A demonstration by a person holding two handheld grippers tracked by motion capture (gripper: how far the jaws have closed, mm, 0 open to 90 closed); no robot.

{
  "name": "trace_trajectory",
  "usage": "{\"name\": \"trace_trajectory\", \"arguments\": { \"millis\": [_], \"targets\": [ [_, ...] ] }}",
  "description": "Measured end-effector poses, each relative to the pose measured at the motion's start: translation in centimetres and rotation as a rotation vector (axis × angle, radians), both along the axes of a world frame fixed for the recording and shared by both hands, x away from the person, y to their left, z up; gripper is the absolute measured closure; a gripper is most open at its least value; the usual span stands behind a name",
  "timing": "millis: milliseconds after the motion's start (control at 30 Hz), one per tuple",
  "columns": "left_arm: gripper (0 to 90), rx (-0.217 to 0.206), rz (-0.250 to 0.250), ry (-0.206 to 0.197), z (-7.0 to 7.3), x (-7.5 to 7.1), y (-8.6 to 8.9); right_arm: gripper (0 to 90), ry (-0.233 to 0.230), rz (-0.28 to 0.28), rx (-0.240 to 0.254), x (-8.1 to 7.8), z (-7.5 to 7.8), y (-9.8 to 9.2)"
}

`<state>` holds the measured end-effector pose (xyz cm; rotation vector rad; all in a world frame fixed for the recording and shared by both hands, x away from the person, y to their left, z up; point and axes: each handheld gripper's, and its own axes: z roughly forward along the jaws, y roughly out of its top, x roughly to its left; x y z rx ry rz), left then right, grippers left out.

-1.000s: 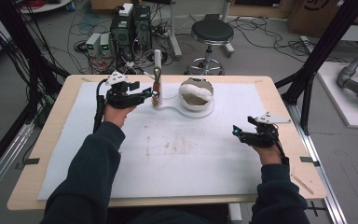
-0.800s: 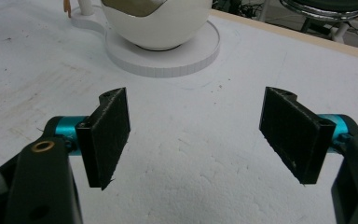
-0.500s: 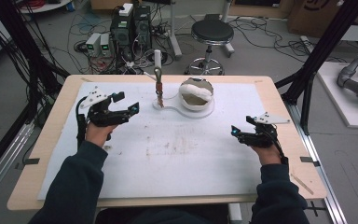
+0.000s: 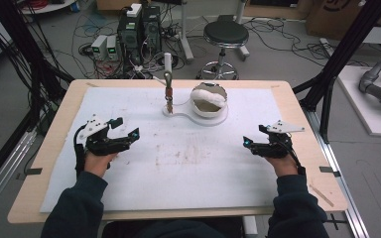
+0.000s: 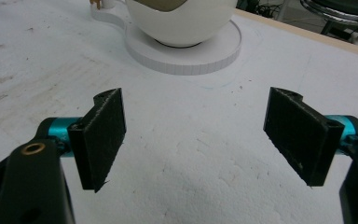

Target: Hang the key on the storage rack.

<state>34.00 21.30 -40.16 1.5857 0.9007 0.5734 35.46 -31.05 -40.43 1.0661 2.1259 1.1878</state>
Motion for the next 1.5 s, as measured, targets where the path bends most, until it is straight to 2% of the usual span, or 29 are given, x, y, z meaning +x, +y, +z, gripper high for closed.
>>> {"name": "trace_trajectory", "arguments": {
  "millis": [467,900,1500],
  "targets": [
    [20.1,0.003,0.003,0.01,-0.7,-0.3,0.1,21.1,-0.004,-0.007,0.004,-0.4,0.1,0.0],
    [20.1,0.0,0.007,0.005,-0.7,-0.6,0.8,21.1,-0.024,-0.028,0.017,-0.6,0.3,-0.2],
    [20.1,0.003,0.012,0.014,-0.8,-0.4,0.9,21.2,-0.021,-0.035,0.02,-0.5,0.2,-0.3]
  ]
}}
